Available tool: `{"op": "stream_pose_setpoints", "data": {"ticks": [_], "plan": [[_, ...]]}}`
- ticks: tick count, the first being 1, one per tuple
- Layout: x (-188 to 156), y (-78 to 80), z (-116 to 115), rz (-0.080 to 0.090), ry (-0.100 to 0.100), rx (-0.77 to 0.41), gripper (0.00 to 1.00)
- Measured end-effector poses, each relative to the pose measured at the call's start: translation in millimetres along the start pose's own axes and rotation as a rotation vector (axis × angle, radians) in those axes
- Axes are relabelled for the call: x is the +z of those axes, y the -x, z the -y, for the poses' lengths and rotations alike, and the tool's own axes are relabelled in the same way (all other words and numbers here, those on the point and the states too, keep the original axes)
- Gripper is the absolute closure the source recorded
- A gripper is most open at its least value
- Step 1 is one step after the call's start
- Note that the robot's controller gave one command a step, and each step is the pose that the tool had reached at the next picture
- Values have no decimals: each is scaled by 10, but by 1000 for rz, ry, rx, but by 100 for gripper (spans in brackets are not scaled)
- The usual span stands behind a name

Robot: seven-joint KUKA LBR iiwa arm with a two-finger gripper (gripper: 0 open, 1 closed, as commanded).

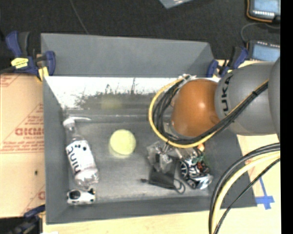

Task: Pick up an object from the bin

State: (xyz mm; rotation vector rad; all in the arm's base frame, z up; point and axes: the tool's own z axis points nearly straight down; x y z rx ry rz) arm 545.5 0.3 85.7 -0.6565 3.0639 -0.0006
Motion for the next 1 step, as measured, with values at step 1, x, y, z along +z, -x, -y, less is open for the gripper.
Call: {"op": "stream_pose_setpoints", "data": {"ticks": [1], "plan": [[-178,4,3,2,-1,1,100]]}}
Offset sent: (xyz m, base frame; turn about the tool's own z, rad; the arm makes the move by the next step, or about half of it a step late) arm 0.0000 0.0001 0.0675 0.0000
